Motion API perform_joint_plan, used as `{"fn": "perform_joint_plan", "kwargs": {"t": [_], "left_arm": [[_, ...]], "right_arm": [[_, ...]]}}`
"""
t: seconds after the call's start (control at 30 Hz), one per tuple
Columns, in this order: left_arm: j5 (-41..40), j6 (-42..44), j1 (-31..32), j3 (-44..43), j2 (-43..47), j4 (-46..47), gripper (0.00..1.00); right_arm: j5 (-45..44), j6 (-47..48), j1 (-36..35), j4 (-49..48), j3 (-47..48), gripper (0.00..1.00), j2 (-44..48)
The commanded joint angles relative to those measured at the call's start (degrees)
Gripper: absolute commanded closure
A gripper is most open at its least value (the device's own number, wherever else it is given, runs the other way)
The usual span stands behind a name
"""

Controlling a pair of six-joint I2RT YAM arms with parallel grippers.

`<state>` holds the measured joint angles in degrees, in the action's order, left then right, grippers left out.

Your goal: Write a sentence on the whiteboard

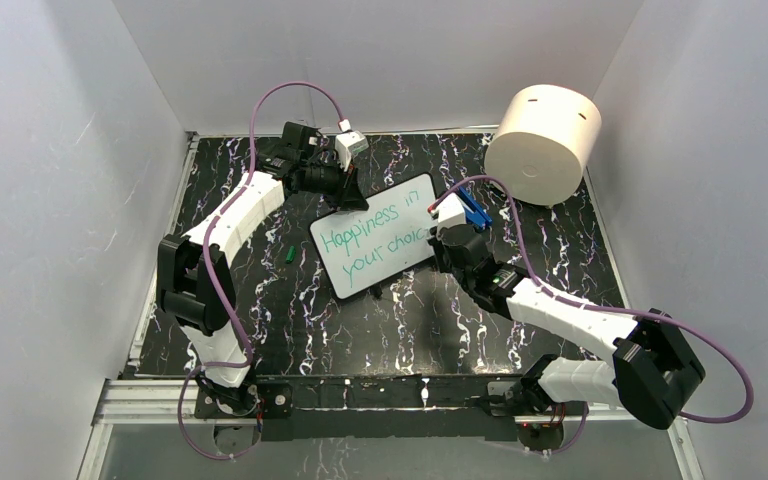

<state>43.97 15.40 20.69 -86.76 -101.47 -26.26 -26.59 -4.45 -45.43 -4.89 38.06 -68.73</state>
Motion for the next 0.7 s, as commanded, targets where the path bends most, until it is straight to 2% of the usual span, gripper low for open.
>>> {"fn": "perform_joint_plan", "kwargs": {"t": [0.0,0.67], "left_arm": [[-2.3,2.6,1.6,2.2,-2.7,-8.5,1.00],[-2.5,2.5,1.6,2.2,-2.4,-8.4,1.00]], "right_arm": [[-2.1,0.5,0.6,-2.8,1.2,1.00,0.8],[-0.4,1.7,0.7,-5.0,2.3,1.00,1.8]]}}
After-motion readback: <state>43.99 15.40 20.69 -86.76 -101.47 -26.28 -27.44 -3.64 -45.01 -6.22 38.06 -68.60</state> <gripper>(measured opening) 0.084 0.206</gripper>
